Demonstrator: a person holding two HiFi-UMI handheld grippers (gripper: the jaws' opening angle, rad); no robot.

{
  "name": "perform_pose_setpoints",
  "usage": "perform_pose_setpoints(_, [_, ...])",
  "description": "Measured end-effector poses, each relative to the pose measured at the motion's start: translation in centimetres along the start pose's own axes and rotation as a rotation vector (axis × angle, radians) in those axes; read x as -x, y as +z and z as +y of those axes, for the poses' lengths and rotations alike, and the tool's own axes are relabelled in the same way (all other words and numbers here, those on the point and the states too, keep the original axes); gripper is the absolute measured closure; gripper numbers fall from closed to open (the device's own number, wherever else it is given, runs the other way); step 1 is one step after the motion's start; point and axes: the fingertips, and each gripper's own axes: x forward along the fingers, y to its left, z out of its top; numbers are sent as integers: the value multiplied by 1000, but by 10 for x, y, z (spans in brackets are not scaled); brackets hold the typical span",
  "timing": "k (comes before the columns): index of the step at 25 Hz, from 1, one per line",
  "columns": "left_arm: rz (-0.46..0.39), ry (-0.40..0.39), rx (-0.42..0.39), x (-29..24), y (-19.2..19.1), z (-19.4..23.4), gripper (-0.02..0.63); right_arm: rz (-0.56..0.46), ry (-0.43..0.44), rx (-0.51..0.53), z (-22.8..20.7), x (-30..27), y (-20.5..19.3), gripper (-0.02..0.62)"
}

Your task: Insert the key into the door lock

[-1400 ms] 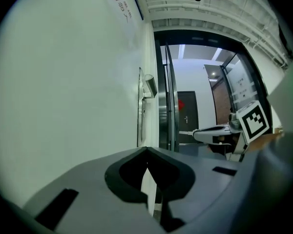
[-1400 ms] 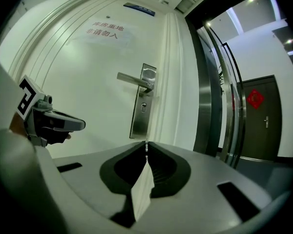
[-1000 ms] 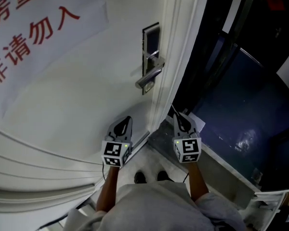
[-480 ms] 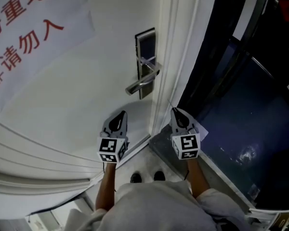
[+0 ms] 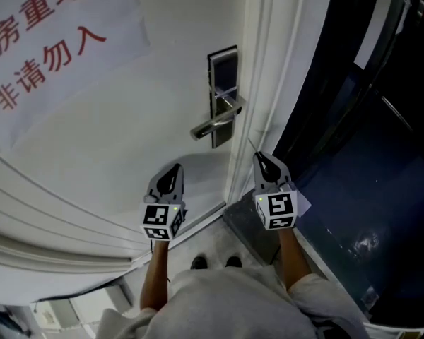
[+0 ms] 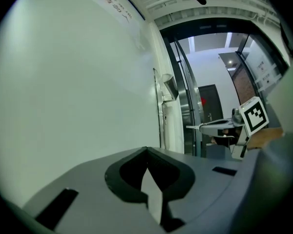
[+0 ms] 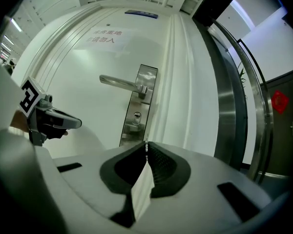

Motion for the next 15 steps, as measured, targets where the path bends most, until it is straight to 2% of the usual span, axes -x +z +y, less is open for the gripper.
perform_pose_setpoints(12, [0,127,2,40,1,33,589,-65,108,154,27,-26,36,566])
perform_pose_setpoints(15, [0,132,4,44,0,33,589,-70,101,253,29,-32,43,566])
